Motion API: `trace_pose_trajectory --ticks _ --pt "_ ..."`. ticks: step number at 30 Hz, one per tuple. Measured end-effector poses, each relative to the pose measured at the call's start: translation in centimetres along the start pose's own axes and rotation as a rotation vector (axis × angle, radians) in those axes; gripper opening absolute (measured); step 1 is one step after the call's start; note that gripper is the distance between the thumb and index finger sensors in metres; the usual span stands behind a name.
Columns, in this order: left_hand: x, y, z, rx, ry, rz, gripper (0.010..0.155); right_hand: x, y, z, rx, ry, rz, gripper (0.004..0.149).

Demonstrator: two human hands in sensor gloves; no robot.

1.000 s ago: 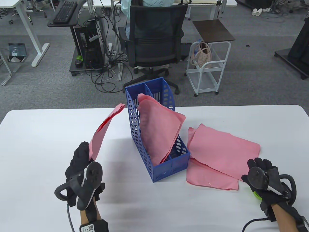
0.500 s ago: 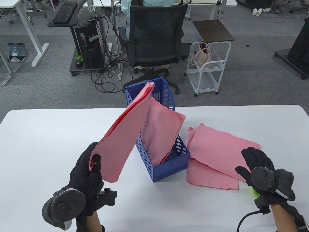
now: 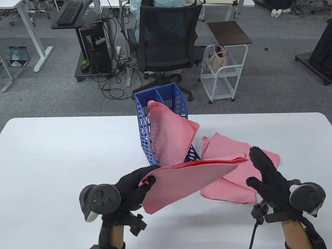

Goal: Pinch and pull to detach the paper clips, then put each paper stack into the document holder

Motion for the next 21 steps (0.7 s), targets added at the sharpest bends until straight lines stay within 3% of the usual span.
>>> trace_pose_trajectory --ticks 4,9,14,21 --pt "-1.1 0.0 -0.5 -0.015 0.071 0.027 0.042 0.6 0.3 -0.2 -0.033 -0.096 -0.061 0.082" --pt "-1.6 0.5 -0.6 -0.01 0.087 0.07 0.042 0.8 0.0 -0.2 -0.067 -0.104 -0.11 0.043" --pt "-1.8 1.0 -0.8 0.022 0.117 0.061 0.043 0.7 -0.7 -0.1 -0.1 -0.062 -0.121 0.036" --pt "-0.7 1.4 -0.3 0.098 0.069 -0.122 0.076 0.5 -1.4 0.0 -0.101 -0.007 -0.092 0.034"
Point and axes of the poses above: the tracker on the back of each hand, its own y axis roughly to the little-finger side, its own z axis roughly from the fingertips to the wrist, x = y × z, the point moved 2 cm from there along -z, roughly from the wrist to the fingertips
